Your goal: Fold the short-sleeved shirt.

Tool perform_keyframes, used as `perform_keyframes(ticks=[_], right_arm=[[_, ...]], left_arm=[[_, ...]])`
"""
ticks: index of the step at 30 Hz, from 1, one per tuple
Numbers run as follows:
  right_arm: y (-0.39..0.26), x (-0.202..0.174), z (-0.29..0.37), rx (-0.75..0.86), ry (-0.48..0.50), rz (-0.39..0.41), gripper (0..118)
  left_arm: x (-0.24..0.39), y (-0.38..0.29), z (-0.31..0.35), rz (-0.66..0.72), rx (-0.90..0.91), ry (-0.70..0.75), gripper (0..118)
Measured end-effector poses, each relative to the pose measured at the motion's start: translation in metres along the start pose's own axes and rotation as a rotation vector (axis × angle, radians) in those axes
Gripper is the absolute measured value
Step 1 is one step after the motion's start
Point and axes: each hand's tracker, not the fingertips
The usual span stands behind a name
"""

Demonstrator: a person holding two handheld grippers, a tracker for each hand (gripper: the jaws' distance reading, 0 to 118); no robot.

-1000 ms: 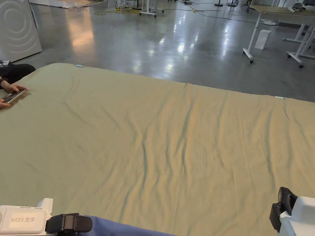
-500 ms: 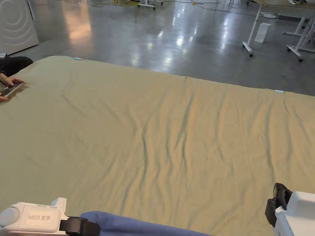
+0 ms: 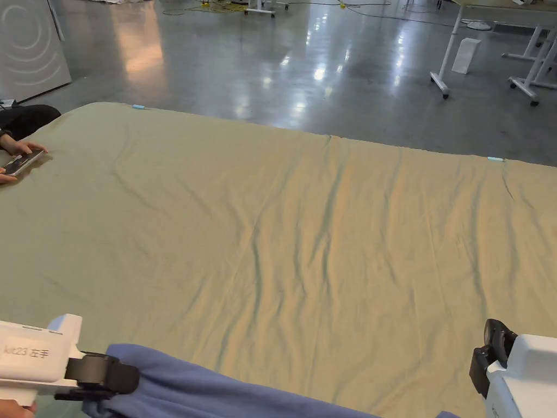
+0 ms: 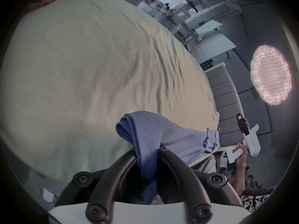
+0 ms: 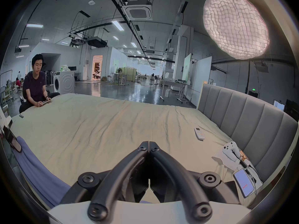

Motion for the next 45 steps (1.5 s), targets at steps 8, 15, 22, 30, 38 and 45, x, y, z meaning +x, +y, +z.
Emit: perform_keyframes(ticks=[8, 15, 22, 30, 38, 45], right_arm=[[0.0, -0.003, -0.001, 0.011, 0.016, -0.002, 0], [-0.005, 0.0, 0.0, 0.004, 0.019, -0.014, 0], [-0.012, 0.009, 0.004, -0.01, 0.003, -0.026, 0], [-0.021, 0.024, 0.009, -0.025, -0.026, -0.04, 0], [-0.031, 0.035, 0.016, -0.048, -0.056, -0.051, 0], [-0.035, 0.038, 0.017, -0.062, -0.064, -0.049, 0]], left_arm=[[0.016, -0.008, 0.051, -0.018, 0.017, 0.254, 12], [0.08, -0.027, 0.042, -0.018, 0.035, 0.13, 12], [0.145, -0.044, 0.003, -0.024, -0.025, -0.03, 12], [0.214, -0.072, -0.107, -0.087, -0.195, 0.006, 12], [0.227, -0.085, -0.189, -0.114, -0.251, 0.127, 12], [0.234, -0.094, -0.185, -0.11, -0.245, 0.132, 27]])
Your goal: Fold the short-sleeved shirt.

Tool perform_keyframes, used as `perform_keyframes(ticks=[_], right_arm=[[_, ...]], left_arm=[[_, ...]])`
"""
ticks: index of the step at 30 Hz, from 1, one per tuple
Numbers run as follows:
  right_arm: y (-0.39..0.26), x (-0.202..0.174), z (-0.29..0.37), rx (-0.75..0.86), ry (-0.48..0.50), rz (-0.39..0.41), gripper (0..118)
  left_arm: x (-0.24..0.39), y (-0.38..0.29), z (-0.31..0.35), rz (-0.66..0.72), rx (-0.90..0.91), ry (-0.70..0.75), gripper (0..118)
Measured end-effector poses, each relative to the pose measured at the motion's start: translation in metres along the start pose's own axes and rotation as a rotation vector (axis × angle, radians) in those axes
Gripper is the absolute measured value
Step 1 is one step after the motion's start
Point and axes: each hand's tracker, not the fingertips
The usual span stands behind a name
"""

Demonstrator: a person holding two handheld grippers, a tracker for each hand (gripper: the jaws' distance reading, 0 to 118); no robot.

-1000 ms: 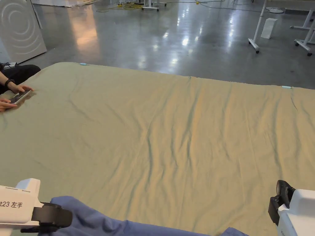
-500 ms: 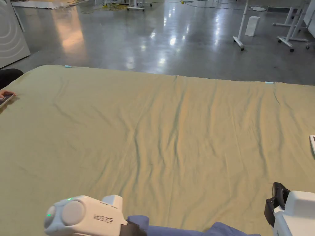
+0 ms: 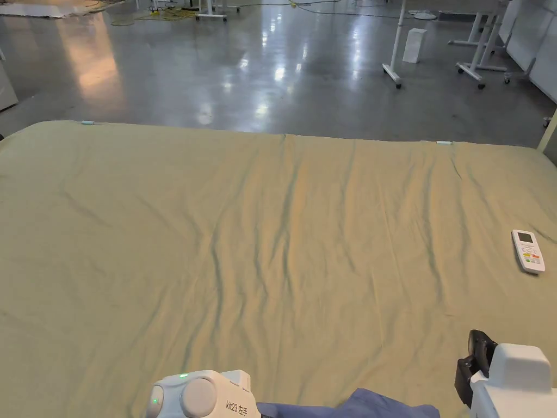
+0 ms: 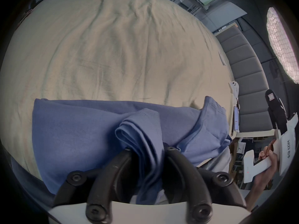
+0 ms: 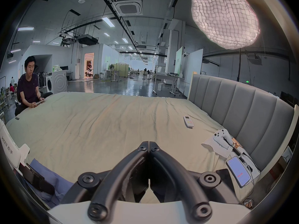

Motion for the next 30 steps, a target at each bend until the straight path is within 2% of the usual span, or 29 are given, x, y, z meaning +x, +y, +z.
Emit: perform_keyframes(ticks=[2, 3, 4, 8, 10, 11, 13, 14, 16, 22, 25, 30], right_arm=[[0.002, -0.001, 0.002, 0.0, -0.001, 0.0, 0], [0.002, -0.001, 0.002, 0.0, 0.0, 0.002, 0], [0.002, -0.001, 0.002, 0.0, 0.0, 0.002, 0], [0.004, -0.004, 0.003, 0.005, 0.007, 0.001, 0], [0.005, -0.005, 0.004, 0.009, 0.011, 0.002, 0], [0.005, -0.005, 0.003, 0.009, 0.014, 0.002, 0], [0.005, -0.006, 0.003, 0.01, 0.015, 0.0, 0], [0.005, -0.006, 0.003, 0.01, 0.017, -0.001, 0], [0.005, -0.006, 0.003, 0.008, 0.018, -0.004, 0], [0.0, -0.005, 0.002, -0.001, 0.019, -0.005, 0], [-0.003, -0.005, 0.0, -0.007, 0.022, -0.002, 0], [-0.004, -0.005, 0.003, -0.011, 0.023, -0.004, 0]], left_arm=[[0.002, 0.0, 0.009, -0.021, 0.0, -0.038, 53], [0.002, -0.001, 0.015, -0.028, 0.009, -0.048, 60], [0.001, -0.003, 0.023, -0.03, 0.024, -0.053, 63], [-0.003, -0.006, 0.053, -0.029, 0.074, -0.081, 63], [-0.007, -0.006, 0.063, -0.042, 0.103, -0.093, 59], [-0.008, -0.007, 0.067, -0.05, 0.121, -0.095, 53], [-0.01, -0.009, 0.071, -0.059, 0.148, -0.09, 30], [-0.011, -0.01, 0.069, -0.062, 0.158, -0.071, 24], [-0.014, -0.009, 0.062, -0.067, 0.156, -0.002, 24], [-0.016, -0.02, 0.031, -0.1, 0.109, 0.075, 17], [-0.01, -0.026, 0.019, -0.081, 0.052, -0.008, 17], [0.006, -0.027, 0.013, -0.081, 0.079, -0.178, 17]])
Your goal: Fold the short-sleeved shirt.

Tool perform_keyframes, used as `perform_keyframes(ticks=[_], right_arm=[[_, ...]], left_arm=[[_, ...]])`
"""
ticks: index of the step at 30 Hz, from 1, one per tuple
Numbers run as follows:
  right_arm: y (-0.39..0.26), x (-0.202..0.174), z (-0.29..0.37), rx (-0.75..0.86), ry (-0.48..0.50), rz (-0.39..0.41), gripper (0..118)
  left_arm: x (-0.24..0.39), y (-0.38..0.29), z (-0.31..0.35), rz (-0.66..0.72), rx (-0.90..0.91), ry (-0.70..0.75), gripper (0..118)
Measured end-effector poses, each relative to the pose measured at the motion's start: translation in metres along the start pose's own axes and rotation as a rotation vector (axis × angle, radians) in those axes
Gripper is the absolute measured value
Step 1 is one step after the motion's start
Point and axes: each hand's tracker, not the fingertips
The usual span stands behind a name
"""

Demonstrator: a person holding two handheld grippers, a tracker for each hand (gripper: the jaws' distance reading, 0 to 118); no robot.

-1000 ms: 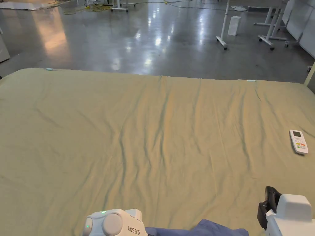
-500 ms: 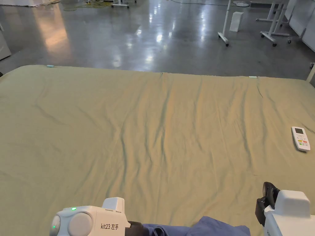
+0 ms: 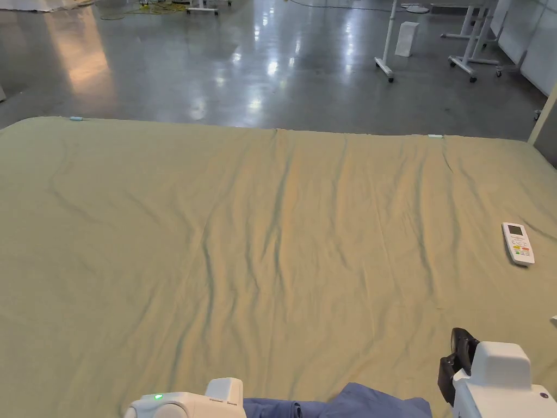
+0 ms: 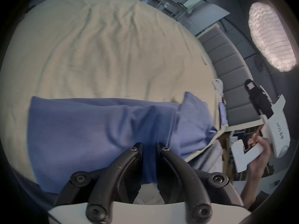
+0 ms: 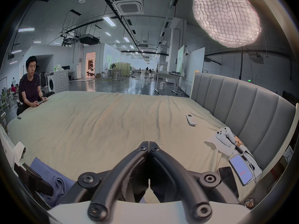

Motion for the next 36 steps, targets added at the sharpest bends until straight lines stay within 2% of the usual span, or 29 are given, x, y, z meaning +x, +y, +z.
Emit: perform_keyframes(ticks=[6, 9, 12, 16, 17, 18, 20, 21, 22, 24, 27, 33, 36], right_arm=[[-0.001, 0.002, 0.0, -0.004, -0.005, -0.003, 0], [-0.001, 0.002, 0.0, -0.006, -0.007, -0.005, 0], [0.0, 0.002, 0.0, -0.005, -0.006, -0.004, 0], [0.006, 0.0, 0.002, 0.001, -0.002, -0.001, 0], [0.007, -0.001, 0.002, 0.003, 0.0, 0.0, 0], [0.008, -0.001, 0.002, 0.007, 0.002, 0.001, 0], [0.01, -0.003, 0.001, 0.01, 0.006, 0.005, 0], [0.011, -0.003, 0.001, 0.012, 0.009, 0.006, 0], [0.012, -0.004, 0.0, 0.013, 0.01, 0.006, 0], [0.014, -0.007, 0.0, 0.017, 0.013, 0.006, 0], [0.014, -0.009, -0.002, 0.019, 0.02, 0.005, 0], [0.015, -0.014, -0.004, 0.02, 0.03, 0.006, 0], [0.013, -0.014, -0.006, 0.02, 0.031, 0.005, 0]], left_arm=[[0.004, 0.003, -0.034, -0.019, -0.011, 0.033, 17], [0.001, -0.002, -0.044, -0.041, -0.016, 0.082, 13], [0.006, 0.0, -0.034, -0.025, -0.007, 0.064, 13], [0.009, 0.003, -0.005, -0.078, 0.007, 0.006, 14], [0.007, 0.006, 0.007, -0.084, 0.036, -0.033, 16], [0.007, 0.007, 0.024, -0.082, 0.064, -0.061, 24], [-0.005, 0.013, 0.048, -0.077, 0.108, -0.069, 61], [-0.013, 0.016, 0.059, -0.075, 0.131, -0.06, 73], [-0.029, 0.02, 0.067, -0.076, 0.156, -0.038, 77], [-0.054, 0.026, 0.085, -0.076, 0.212, 0.004, 77], [-0.089, 0.027, 0.101, 0.018, 0.231, 0.079, 77], [-0.158, 0.019, 0.096, 0.137, 0.14, -0.033, 78], [-0.166, 0.008, 0.08, 0.161, 0.079, -0.097, 78]])
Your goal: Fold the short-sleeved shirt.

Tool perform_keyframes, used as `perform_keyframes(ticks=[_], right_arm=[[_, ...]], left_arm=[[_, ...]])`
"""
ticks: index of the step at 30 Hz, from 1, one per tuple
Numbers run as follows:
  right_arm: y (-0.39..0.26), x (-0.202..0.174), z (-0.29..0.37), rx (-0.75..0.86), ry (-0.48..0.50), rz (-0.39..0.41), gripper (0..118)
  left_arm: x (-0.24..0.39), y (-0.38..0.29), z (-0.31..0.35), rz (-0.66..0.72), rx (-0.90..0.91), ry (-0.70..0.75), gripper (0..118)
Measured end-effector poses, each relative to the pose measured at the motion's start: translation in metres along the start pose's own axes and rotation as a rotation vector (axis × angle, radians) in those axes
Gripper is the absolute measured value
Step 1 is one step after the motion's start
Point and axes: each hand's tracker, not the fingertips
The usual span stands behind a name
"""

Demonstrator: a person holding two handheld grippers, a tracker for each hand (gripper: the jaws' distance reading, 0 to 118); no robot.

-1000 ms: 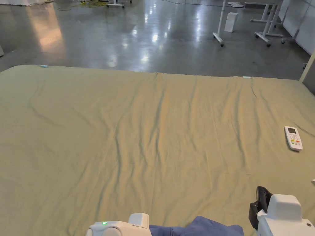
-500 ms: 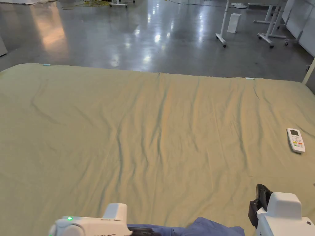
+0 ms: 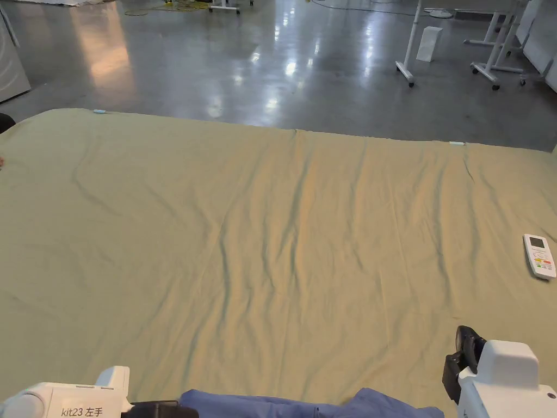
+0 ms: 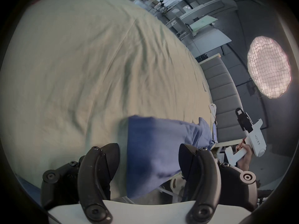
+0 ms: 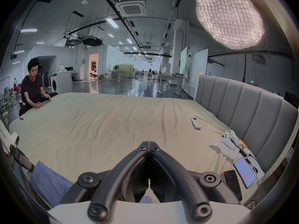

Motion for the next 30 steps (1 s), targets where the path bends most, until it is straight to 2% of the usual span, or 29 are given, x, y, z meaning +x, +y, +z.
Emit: perform_keyframes(ticks=[3, 7, 8, 9, 10, 11, 16, 23, 26, 28, 30], right_arm=[[0.001, -0.001, 0.001, -0.001, -0.001, 0.001, 0], [0.001, -0.001, 0.002, -0.002, -0.004, 0.002, 0], [0.001, -0.002, 0.002, -0.002, -0.004, 0.001, 0], [0.001, -0.002, 0.002, -0.003, -0.006, 0.001, 0], [0.001, -0.002, 0.002, -0.004, -0.006, 0.002, 0], [-0.001, -0.002, 0.001, -0.005, -0.006, 0.002, 0], [-0.002, -0.002, 0.002, -0.01, -0.007, 0.005, 0], [-0.002, 0.0, 0.002, -0.005, -0.011, 0.014, 0], [-0.001, 0.0, 0.001, -0.004, -0.009, 0.013, 0], [-0.001, -0.001, 0.001, -0.004, -0.005, 0.013, 0], [-0.002, -0.002, 0.0, -0.004, 0.0, 0.011, 0]], left_arm=[[-0.017, -0.003, -0.013, 0.005, -0.009, -0.113, 78], [-0.021, -0.005, -0.023, 0.041, 0.03, -0.177, 74], [-0.022, -0.005, -0.025, 0.042, 0.03, -0.176, 69], [-0.021, -0.006, -0.025, 0.033, 0.031, -0.17, 55], [-0.016, -0.006, -0.027, 0.002, 0.033, -0.134, 28], [-0.015, -0.008, -0.029, -0.026, 0.026, -0.085, 21], [-0.004, -0.011, -0.025, -0.033, 0.035, -0.093, 15], [0.016, 0.005, 0.017, -0.122, 0.079, -0.138, 14], [0.024, 0.019, 0.048, -0.138, 0.1, -0.088, 14], [0.029, 0.025, 0.069, -0.187, 0.106, -0.01, 14], [0.046, 0.031, 0.09, -0.177, 0.099, 0.096, 14]])
